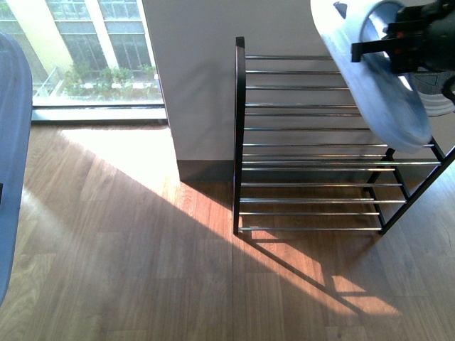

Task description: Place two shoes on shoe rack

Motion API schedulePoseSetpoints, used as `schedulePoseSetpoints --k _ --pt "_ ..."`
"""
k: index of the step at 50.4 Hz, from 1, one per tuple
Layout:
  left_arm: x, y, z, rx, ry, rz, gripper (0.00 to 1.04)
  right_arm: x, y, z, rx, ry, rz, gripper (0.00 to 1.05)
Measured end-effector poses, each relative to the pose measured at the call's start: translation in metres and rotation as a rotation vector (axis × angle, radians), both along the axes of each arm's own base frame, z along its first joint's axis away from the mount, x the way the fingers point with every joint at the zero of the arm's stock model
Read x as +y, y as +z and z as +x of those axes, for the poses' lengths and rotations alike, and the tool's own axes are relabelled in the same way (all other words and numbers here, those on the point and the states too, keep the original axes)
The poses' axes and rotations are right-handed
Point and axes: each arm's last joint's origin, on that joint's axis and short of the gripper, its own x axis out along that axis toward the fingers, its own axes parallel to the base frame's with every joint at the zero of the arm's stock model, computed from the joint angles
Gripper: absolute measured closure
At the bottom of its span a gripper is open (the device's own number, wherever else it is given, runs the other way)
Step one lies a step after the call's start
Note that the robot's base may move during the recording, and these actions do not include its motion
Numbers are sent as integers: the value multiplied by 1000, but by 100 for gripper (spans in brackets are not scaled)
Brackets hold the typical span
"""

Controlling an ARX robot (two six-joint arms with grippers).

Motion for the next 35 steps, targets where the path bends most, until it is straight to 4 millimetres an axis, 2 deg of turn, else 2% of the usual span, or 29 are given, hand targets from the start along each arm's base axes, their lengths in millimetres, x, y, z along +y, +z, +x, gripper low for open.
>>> schedulePoseSetpoints --k 7,14,26,35 --pt "0 0 0 0 0 0 103 14 -10 46 28 -15 -78 103" --pt "0 0 0 0 0 0 103 26 -25 101 36 -51 -201 103" --pt "0 0 0 0 0 0 103 27 -52 149 66 -97 -363 103" --pt "0 0 0 0 0 0 103 15 -78 185 113 -186 -462 103"
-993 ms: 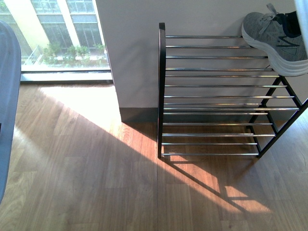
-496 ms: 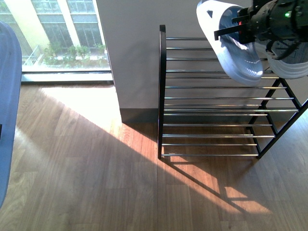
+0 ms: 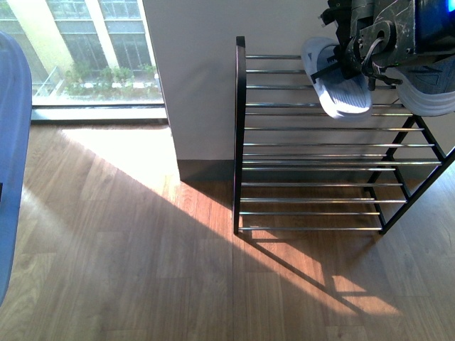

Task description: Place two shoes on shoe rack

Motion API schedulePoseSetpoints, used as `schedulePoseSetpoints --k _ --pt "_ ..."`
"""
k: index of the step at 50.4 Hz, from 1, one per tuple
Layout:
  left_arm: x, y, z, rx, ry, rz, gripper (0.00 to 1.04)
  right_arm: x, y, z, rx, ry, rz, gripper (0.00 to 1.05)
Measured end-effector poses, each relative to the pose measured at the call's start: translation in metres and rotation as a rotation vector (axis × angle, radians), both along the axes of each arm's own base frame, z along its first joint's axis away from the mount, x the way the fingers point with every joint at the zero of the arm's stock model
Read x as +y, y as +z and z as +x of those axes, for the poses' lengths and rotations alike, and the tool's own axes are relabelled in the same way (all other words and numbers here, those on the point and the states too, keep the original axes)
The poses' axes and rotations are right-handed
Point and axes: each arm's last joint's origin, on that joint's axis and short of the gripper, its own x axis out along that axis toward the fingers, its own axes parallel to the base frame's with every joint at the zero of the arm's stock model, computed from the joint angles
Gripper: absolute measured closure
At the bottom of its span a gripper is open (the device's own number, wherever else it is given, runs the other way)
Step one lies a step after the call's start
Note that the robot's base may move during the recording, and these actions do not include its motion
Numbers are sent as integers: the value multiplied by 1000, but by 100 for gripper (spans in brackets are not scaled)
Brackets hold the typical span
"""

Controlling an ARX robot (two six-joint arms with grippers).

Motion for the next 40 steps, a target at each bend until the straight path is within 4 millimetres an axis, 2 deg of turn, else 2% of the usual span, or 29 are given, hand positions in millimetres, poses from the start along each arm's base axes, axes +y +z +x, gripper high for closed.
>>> schedulePoseSetpoints --k 12,20,26,31,40 --pt "0 0 0 0 0 0 103 -18 -4 30 -51 -101 -103 103" --pt "0 0 0 0 0 0 103 -17 -1 38 -25 -75 -139 102" --pt "0 0 0 0 0 0 103 -20 5 45 -33 -81 -149 77" --pt "0 0 0 0 0 0 103 -20 6 45 -39 -78 -141 65" --pt "0 0 0 0 0 0 103 -17 11 29 -57 -40 -103 34"
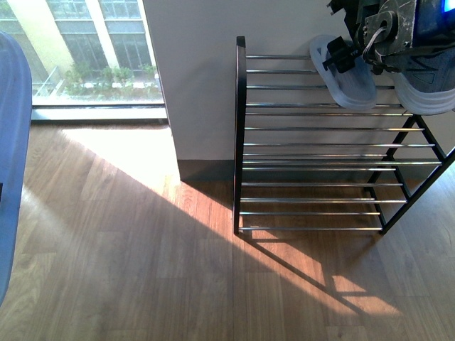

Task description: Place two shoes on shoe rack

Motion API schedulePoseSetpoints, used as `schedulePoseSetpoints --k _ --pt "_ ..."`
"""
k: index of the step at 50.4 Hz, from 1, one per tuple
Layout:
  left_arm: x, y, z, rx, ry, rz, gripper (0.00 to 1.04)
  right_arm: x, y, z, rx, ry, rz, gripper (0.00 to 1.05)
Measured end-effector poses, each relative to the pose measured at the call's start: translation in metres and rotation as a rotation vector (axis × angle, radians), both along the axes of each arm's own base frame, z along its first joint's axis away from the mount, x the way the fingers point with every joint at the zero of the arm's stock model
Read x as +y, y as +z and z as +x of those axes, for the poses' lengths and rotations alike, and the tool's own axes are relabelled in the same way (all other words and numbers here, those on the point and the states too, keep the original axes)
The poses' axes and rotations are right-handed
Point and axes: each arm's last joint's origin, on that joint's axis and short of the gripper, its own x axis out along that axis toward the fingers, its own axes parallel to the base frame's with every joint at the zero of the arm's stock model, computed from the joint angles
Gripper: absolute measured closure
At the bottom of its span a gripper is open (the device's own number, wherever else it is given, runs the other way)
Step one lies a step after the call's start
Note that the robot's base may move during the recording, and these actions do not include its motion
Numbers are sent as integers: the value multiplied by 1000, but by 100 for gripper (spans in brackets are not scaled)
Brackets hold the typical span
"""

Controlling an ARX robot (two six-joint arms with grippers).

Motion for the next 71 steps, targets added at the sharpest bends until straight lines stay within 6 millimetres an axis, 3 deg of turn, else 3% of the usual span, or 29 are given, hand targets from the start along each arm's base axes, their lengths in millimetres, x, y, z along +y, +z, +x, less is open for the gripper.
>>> schedulePoseSetpoints --k 7,19,27,35,40,45,50,57,64,71 --pt "0 0 0 0 0 0 103 -1 22 -23 -22 41 28 8" --pt "0 0 0 0 0 0 103 -5 40 -77 -51 121 150 9" --pt "0 0 0 0 0 0 103 -5 69 -121 -130 179 241 9" --pt "0 0 0 0 0 0 103 -5 104 -173 -232 254 340 9" --pt "0 0 0 0 0 0 103 -8 120 -218 -305 279 425 9" --pt "0 0 0 0 0 0 103 -15 115 -257 -352 272 486 9" --pt "0 0 0 0 0 0 103 -24 97 -290 -364 252 541 9" --pt "0 0 0 0 0 0 103 -32 89 -312 -413 247 584 9" --pt "0 0 0 0 0 0 103 -34 90 -314 -427 241 605 9" --pt "0 0 0 0 0 0 103 -41 82 -336 -402 231 604 35"
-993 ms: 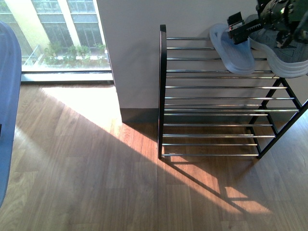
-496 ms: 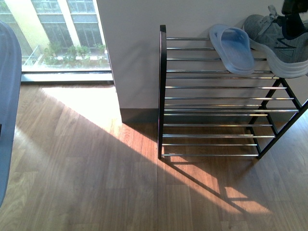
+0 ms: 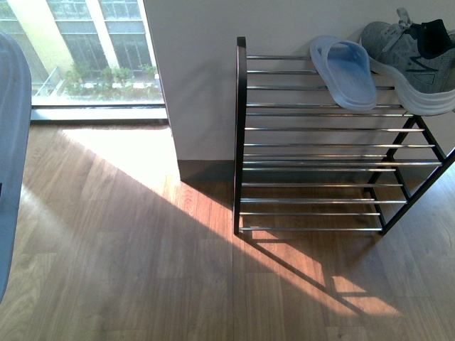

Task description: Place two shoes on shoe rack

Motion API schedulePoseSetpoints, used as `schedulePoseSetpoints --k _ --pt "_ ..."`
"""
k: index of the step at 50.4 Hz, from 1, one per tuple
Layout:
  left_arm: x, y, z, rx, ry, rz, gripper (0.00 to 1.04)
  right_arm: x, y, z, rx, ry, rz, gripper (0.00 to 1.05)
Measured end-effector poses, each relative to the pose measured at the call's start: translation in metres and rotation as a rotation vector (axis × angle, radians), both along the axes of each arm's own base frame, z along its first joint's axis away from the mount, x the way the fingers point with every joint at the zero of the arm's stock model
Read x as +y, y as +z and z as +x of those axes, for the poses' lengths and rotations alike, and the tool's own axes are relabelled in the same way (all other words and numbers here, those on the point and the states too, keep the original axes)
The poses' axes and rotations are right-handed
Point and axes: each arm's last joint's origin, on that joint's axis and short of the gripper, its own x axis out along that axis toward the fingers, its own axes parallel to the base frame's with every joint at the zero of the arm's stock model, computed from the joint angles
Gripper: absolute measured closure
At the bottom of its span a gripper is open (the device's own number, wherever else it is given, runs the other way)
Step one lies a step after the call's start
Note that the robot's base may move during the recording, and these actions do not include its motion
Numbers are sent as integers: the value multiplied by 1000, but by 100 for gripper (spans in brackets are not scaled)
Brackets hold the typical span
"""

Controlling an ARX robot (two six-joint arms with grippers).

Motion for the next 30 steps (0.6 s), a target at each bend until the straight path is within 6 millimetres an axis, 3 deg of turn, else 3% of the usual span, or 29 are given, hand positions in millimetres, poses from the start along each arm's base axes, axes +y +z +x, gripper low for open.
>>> schedulePoseSetpoints --k 8,19,30 --pt "0 0 0 0 0 0 103 -10 2 -31 -8 -10 1 67" --pt "0 0 0 0 0 0 103 -21 1 -59 -1 15 0 104" --pt "0 0 0 0 0 0 103 -27 1 -77 0 -10 5 103"
